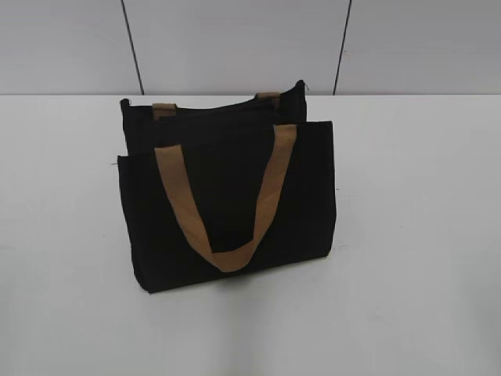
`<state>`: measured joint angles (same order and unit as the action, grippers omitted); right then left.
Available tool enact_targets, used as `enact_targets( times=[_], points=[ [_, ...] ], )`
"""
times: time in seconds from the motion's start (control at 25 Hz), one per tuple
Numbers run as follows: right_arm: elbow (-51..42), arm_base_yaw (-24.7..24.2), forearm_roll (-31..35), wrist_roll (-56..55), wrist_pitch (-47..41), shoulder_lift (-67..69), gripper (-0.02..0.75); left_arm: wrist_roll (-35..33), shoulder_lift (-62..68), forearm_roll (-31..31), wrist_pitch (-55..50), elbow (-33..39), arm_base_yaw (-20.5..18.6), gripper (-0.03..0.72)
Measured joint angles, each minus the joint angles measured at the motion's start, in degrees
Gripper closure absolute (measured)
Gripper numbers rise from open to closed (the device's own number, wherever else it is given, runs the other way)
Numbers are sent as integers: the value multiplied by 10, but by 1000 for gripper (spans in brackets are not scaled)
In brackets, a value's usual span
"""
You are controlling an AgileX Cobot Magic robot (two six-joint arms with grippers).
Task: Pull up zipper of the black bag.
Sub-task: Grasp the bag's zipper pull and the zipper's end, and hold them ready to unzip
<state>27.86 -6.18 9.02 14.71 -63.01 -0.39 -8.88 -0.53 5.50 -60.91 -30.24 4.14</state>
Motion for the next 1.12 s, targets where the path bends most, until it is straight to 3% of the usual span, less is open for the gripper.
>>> enact_targets(
  times=[1.12],
  points=[
    [0, 0, 0, 0, 0, 0, 220, 0, 0, -3, 0, 0, 1, 316]
  ],
)
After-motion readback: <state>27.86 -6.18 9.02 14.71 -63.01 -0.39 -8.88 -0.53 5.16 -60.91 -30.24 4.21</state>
